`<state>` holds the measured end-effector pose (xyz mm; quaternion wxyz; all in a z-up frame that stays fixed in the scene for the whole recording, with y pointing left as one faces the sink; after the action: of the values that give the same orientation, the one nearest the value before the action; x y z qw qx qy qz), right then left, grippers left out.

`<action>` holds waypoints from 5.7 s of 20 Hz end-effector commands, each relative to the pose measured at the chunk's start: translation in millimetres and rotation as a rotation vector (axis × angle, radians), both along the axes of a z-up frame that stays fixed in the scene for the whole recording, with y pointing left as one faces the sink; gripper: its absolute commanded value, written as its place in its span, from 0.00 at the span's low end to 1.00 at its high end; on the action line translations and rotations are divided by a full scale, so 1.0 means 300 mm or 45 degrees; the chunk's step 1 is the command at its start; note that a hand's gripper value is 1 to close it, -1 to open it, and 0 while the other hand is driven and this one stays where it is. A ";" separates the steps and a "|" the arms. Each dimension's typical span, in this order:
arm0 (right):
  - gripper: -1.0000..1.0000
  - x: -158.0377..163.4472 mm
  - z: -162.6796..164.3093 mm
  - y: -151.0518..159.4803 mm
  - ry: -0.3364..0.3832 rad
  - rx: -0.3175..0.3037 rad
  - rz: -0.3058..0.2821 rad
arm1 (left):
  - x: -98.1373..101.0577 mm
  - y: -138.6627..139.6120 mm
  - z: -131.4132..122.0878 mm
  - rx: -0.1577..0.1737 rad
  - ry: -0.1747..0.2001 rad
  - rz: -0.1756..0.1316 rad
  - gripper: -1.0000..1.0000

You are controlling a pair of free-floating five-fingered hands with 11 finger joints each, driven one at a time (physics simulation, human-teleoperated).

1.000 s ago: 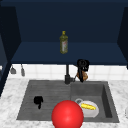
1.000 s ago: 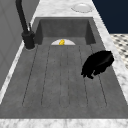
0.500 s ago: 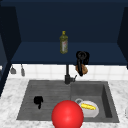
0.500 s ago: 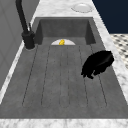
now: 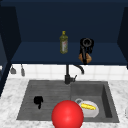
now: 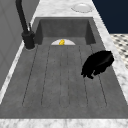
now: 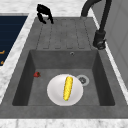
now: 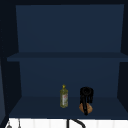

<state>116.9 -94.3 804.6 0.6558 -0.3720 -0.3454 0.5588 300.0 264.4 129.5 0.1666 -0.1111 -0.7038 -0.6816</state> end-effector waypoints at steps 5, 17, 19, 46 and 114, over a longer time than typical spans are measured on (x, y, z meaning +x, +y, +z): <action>1.00 0.143 0.090 -0.088 -0.055 0.052 0.037 | 0.000 0.000 0.000 0.000 0.000 0.000 0.50; 1.00 0.470 0.039 -0.080 -0.133 -0.045 0.009 | 0.000 0.000 0.000 0.000 0.000 0.000 0.50; 1.00 0.525 0.009 -0.067 -0.129 -0.066 0.010 | 0.000 0.000 0.000 0.000 0.000 0.000 0.50; 1.00 1.254 -0.514 -0.092 -0.158 -0.048 0.035 | 0.000 0.000 0.000 0.000 0.000 0.000 0.50; 0.00 1.131 -0.287 -0.320 -0.337 -0.174 0.185 | 0.000 0.000 0.000 0.000 0.000 0.000 0.50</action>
<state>473.9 -185.8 711.3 0.5331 -0.4497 -0.4115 0.5867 300.0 264.4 129.5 0.1666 -0.1111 -0.7038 -0.6816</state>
